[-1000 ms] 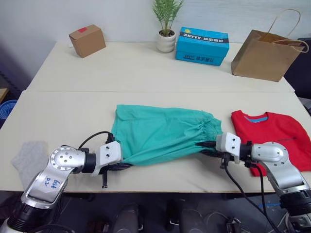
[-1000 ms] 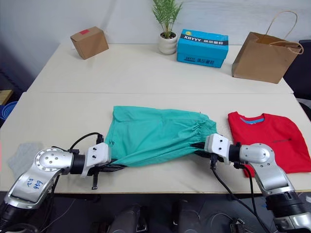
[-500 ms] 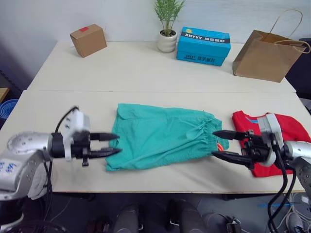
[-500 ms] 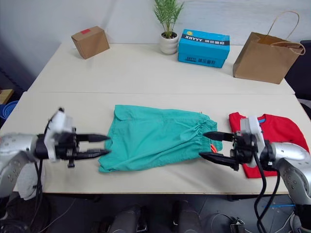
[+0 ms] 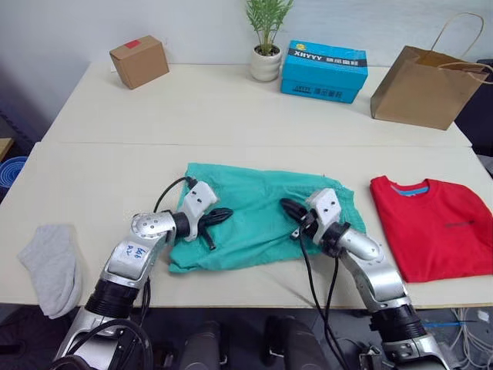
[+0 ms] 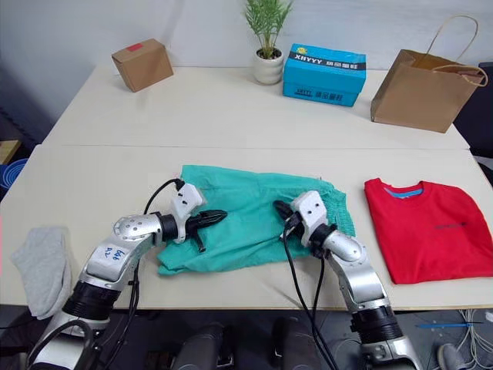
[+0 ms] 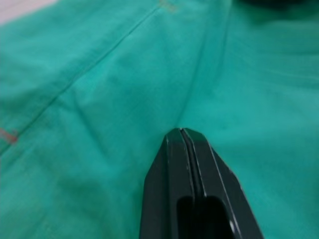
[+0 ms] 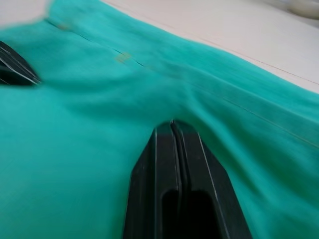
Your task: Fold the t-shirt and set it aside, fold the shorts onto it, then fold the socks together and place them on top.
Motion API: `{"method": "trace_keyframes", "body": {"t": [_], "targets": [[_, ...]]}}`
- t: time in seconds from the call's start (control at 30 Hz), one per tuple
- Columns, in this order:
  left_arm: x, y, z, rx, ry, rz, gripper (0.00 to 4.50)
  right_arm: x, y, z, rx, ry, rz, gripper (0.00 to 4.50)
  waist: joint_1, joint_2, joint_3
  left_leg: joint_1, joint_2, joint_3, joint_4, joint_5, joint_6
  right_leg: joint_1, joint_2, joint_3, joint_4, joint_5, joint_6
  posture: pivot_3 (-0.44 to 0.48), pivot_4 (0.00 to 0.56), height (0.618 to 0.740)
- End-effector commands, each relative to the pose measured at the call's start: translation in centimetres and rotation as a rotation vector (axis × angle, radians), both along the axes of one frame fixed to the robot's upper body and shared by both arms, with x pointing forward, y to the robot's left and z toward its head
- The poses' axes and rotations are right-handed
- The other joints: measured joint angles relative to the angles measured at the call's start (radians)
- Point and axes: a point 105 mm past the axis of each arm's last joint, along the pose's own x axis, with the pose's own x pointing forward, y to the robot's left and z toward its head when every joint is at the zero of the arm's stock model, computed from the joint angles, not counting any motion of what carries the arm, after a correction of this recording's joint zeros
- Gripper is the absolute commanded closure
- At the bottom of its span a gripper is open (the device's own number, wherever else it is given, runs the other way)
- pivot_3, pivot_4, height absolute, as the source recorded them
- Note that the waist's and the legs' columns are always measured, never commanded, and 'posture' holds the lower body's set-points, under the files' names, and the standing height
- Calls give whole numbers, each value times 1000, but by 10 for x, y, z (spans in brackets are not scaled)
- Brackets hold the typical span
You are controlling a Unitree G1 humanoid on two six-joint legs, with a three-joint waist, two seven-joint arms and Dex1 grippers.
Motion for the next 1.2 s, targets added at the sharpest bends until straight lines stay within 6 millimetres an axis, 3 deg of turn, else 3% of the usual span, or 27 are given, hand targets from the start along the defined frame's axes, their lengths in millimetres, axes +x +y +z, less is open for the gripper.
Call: {"method": "trace_keyframes", "body": {"t": [0.03, 0.13, 0.2, 0.33, 0.43, 0.63, 0.73, 0.87, 1.03, 1.2], "targets": [[-6, 22, -26, 48, 66, 94, 4500, 1, -42, 0, -24, -35, -153, 4493, -1, 0, -1, 1, 0, 0, 0, 0, 0, 1, 0, 0, 0, 0, 0, 0, 150, 740], [-21, 19, -33, 52, 92, 24, 4500, -3, -74, -5, -25, -13, -239, 4493, -2, 1, -3, 6, 0, 0, -3, -1, -1, 4, 0, 1, 0, 0, 0, 0, 150, 740], [-16, 18, -18, -15, 27, 39, 4500, -6, -85, 3, 31, -38, -252, 4493, -1, 2, -6, 12, 0, 1, -9, -1, -2, 7, 0, 2, -1, -1, 0, 0, 150, 740], [-8, 5, 29, -231, -138, -13, 4500, -34, -66, 39, 233, -137, -11, 4493, 2, 2, -6, 13, 0, 1, -14, 0, -3, 7, -1, 2, -3, -1, -1, 0, 150, 740], [-8, -1, 45, -312, -164, -83, 4500, -51, -60, 49, 301, -99, 78, 4493, 1, 2, -6, 11, 0, 1, -15, 1, -4, 5, 0, 2, -2, -1, -2, 0, 150, 740], [-12, -11, 55, -281, -189, -253, 4500, -80, -61, 68, 510, 114, 88, 2570, 1, 2, -6, 11, 0, 1, -15, 1, -3, 5, 0, 2, -4, -1, -2, 0, 150, 740], [-6, -17, 58, -253, -201, -317, 4500, -105, -75, 49, 714, 452, -62, 1551, 18, 2, -6, 10, 0, -1, -16, 0, -3, 5, 0, 1, -4, -2, -2, 0, 150, 740], [-2, -24, 53, -244, -186, -359, 4500, -121, -85, 29, 745, 648, -205, 111, 25, 1, -6, 9, -1, -1, -16, 0, -1, 6, 0, 0, -7, -2, -2, 0, 150, 740], [2, -32, 47, -225, -188, -397, 4500, -132, -79, 7, 872, 852, -326, 51, 24, 1, -6, 9, 0, 0, -17, -3, 4, 5, 0, 2, -8, -1, -1, 0, 150, 740], [0, -34, 40, -209, -192, -410, 4500, -117, -71, -16, 859, 886, -437, 51, 21, 0, -6, 9, 0, 0, -17, -2, 2, 5, 0, 2, -8, -1, -1, 0, 150, 740]]}}
